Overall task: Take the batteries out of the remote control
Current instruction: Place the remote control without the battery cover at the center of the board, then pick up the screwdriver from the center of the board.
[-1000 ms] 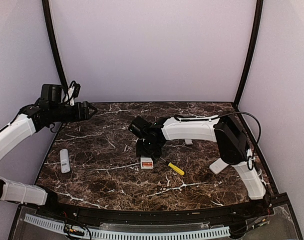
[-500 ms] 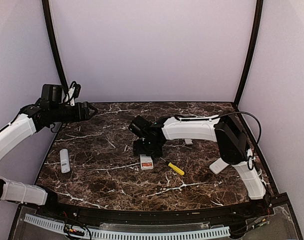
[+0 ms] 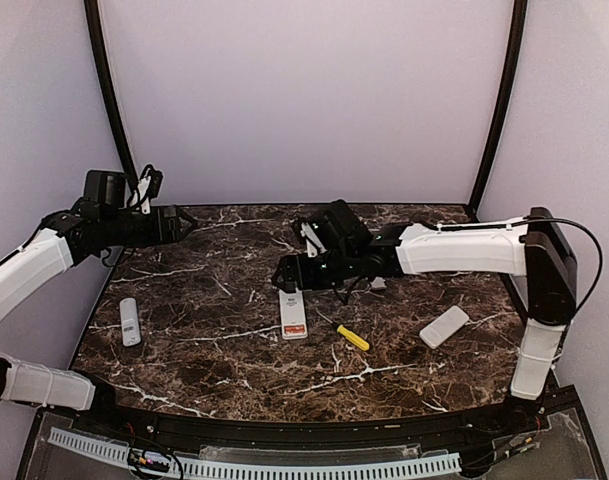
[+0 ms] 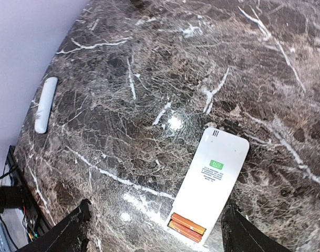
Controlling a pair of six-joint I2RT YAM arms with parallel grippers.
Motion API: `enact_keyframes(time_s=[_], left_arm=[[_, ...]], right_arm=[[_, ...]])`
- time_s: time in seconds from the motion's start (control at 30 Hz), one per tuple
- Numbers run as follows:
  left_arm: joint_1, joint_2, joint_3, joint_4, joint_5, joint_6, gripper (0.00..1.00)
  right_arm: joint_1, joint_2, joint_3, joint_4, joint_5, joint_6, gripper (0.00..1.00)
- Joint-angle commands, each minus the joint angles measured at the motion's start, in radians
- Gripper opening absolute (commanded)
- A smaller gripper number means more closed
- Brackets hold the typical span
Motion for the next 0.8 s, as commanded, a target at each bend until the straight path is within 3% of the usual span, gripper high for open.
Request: enact_keyframes(time_s=[0.0, 0.2, 0.3, 0.77], left_arm=[[0.001, -0.007, -0.026, 0.015, 0.022, 0.008, 0.86], [0.0, 0.0, -0.031, 0.028, 0.014, 0.008, 0.86], [-0.001, 0.007, -0.031, 0.027, 0.012, 0.011, 0.86], [-0.001, 0.026, -0.026, 0.028, 0.025, 0.007, 0.86]], right_arm=[[-0.061, -0.105, -0.19, 0.239, -0.151, -0.156, 0.82], [-0.073, -0.208, -0.346, 0.213, -0.171, -0.313, 0.8], [-0.075, -0.228, -0.399, 0.166, -0.129, -0.343, 0.75], [-0.079, -0.238, -0.523, 0.081, 0.01, -0.311, 0.6]])
